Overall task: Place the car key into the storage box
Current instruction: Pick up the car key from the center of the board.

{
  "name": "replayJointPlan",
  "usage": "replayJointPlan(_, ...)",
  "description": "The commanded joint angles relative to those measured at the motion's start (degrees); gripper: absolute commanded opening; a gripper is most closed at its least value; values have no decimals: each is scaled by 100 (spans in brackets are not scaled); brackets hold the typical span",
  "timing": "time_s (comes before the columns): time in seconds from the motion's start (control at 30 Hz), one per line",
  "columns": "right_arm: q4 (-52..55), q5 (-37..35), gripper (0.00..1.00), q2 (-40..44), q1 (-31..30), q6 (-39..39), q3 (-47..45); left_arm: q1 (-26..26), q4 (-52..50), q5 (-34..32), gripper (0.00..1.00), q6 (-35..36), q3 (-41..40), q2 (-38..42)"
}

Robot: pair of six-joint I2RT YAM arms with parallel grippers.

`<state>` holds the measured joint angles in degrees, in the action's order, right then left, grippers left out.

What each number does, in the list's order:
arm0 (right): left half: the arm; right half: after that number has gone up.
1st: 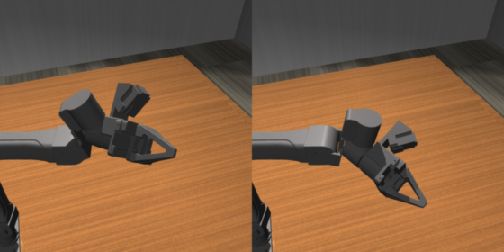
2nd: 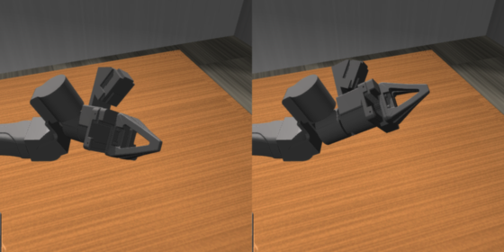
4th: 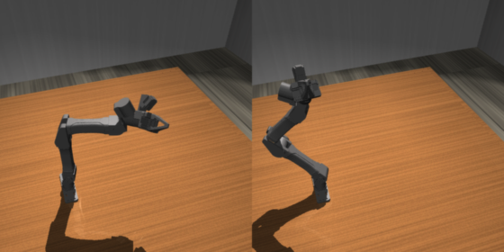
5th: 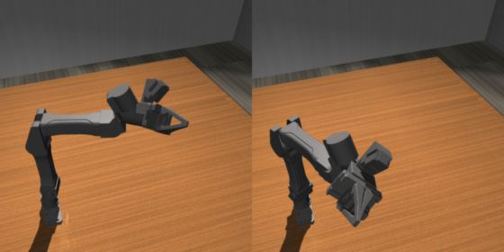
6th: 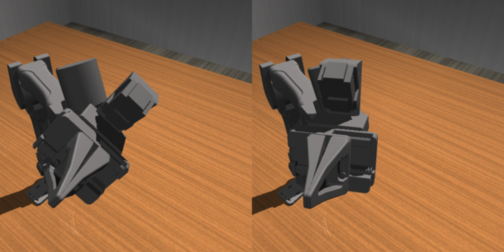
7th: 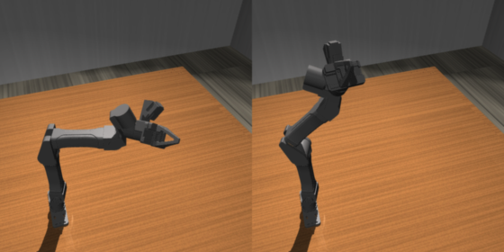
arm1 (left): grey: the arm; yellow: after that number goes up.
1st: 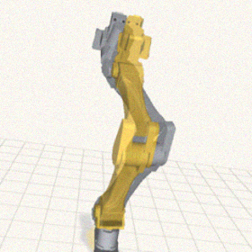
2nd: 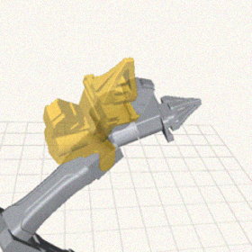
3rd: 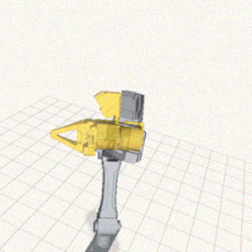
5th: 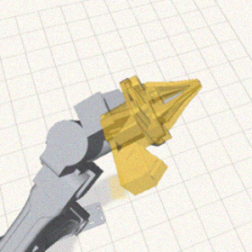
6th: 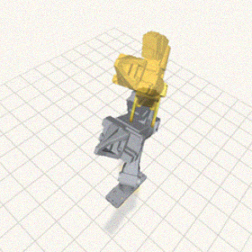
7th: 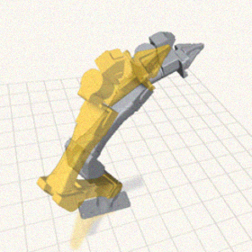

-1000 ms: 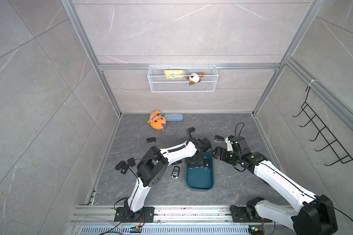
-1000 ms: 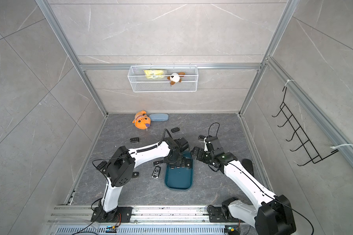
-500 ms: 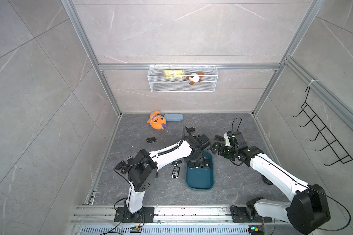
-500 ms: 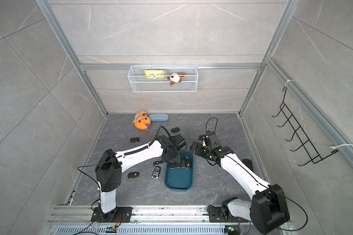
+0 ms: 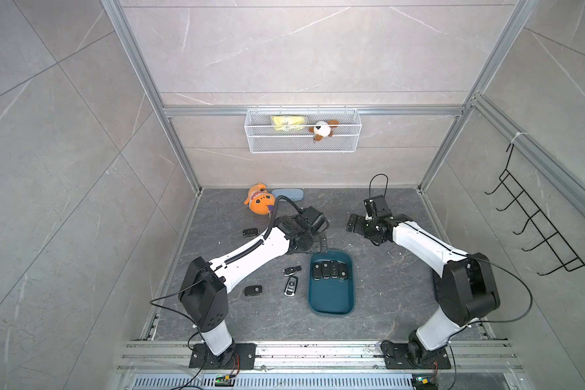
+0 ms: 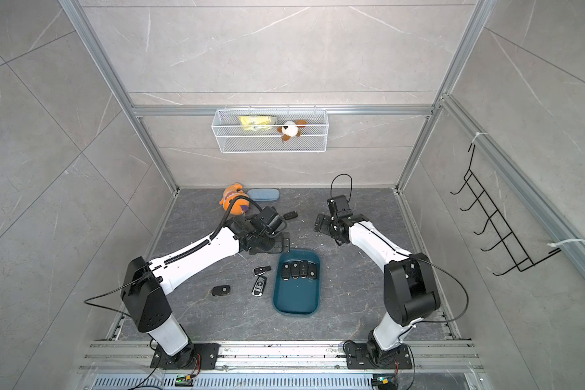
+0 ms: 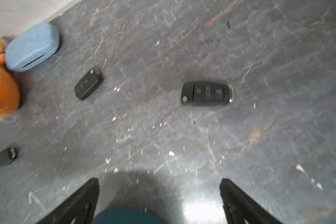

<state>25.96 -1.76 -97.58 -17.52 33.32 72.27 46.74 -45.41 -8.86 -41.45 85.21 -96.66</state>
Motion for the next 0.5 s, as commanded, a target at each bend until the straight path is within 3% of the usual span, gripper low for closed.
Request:
replayJointPlan(0.0,231,-158,99,-527,145,-306,520,-183,331,95,100,241,-192,431)
replayJointPlan(0.47,857,380,99,-3002,544,-770,2997,-779,498,243,100,410,-664,979)
